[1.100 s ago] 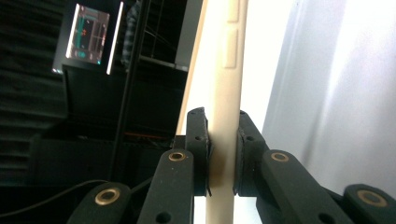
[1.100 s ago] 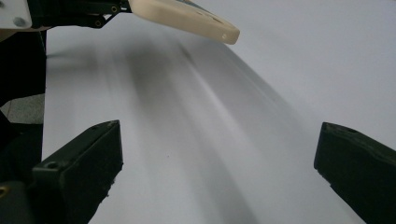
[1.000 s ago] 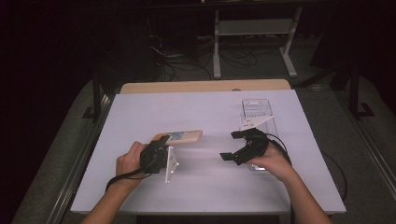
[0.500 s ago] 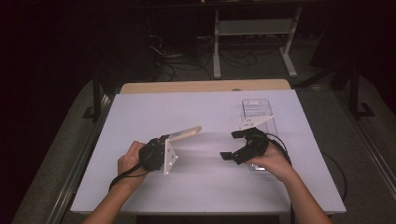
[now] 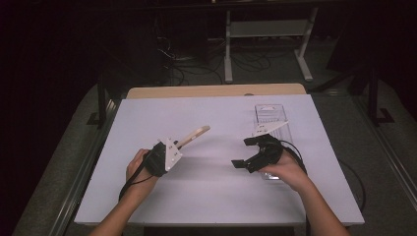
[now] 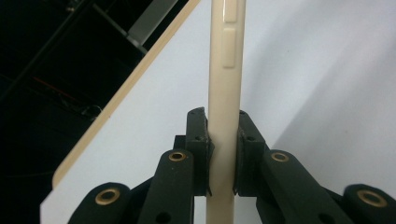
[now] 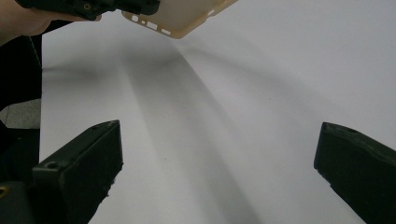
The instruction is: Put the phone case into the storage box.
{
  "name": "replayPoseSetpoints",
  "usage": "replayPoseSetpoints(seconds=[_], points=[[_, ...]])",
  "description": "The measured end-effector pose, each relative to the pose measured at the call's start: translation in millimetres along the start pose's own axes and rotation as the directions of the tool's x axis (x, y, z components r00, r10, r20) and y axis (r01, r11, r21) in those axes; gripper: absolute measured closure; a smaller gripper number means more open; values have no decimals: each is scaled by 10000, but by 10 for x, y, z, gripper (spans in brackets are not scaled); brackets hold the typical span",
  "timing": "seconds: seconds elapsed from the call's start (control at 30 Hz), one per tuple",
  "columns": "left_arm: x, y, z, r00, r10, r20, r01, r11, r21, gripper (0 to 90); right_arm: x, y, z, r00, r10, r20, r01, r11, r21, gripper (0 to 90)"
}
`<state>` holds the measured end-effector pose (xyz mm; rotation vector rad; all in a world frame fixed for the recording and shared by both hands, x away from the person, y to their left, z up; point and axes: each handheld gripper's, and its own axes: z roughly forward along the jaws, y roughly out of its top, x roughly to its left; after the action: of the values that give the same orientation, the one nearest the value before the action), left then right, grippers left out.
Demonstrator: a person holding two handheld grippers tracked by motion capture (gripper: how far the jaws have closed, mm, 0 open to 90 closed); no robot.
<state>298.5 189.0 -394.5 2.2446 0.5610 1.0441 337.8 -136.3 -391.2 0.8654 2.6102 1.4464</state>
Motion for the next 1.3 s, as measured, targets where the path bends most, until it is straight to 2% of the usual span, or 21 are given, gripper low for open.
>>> replayPoseSetpoints(seconds=[0.1,0.17,0.23,0.33,0.37,0.4,0.47,0.53,0.57,0.6,0.63,0.67,0.7,0.73,0.8,0.87,1.03,1.1,1.13,1.3], points=[[20,0,6,9982,-585,105,586,9983,-29,792,1,1,0,10000,19,25,-19,10000,9,8],[58,4,8,9967,-791,163,791,9969,-23,793,-2,1,-1,10000,-14,33,14,10000,13,8],[79,1,14,9915,-1268,278,1268,9919,-1,793,-5,1,1,10000,-25,35,25,10000,20,8],[132,-14,14,9853,-1595,610,1590,9872,124,792,-6,2,2,10000,-19,54,18,10000,28,8],[132,-20,25,9797,-1888,669,1889,9820,52,792,-5,2,1,10000,-17,66,17,10000,28,8],[151,-23,20,9807,-1820,717,1813,9833,163,792,-2,3,-1,10000,22,69,-23,10000,17,8],[183,-33,25,9744,-2095,822,2089,9778,159,792,-4,3,-1,10000,30,76,-30,10000,21,8],[202,-47,38,9550,-2768,1063,2775,9607,84,792,-5,3,-2,9999,44,90,-44,10000,12,8],[200,-52,55,9396,-3193,1231,3235,9461,-158,792,-5,3,-3,9999,56,96,-56,10000,15,8],[221,-66,63,9284,-3415,1467,3491,9366,-288,792,-4,4,-2,9999,67,107,-67,10000,15,8],[230,-75,66,9209,-3570,1565,3655,9304,-284,792,-7,4,0,9999,79,94,-79,10000,21,8],[245,-87,66,9192,-3603,1589,3683,9294,-229,792,-11,5,1,9999,64,82,-64,10000,29,8],[252,-97,68,9132,-3738,1624,3817,9241,-196,792,-14,6,3,9999,81,79,-81,10000,12,8],[255,-104,73,9115,-3787,1601,3870,9218,-232,792,-15,7,3,9999,115,84,-115,9999,9,8],[262,-109,72,9027,-3992,1607,4068,9134,-163,792,-17,8,2,9998,159,85,-159,9999,10,7],[261,-108,72,9063,-3929,1557,4007,9160,-208,792,-19,10,-1,9997,223,84,-223,9998,-21,7],[260,-105,71,9092,-3895,1471,3949,9187,-80,792,-30,26,-8,9993,344,118,-344,9994,2,0],[254,-104,75,9028,-4044,1465,4105,9117,-131,792,-27,46,-12,9993,323,172,-323,9995,-26,0],[257,-104,72,9017,-4069,1463,4129,9107,-123,792,-27,51,-9,9994,282,200,-281,9996,-17,0],[276,-110,65,9037,-4041,1418,4093,9124,-85,791,-22,100,-10,9990,345,269,-346,9994,40,0]])
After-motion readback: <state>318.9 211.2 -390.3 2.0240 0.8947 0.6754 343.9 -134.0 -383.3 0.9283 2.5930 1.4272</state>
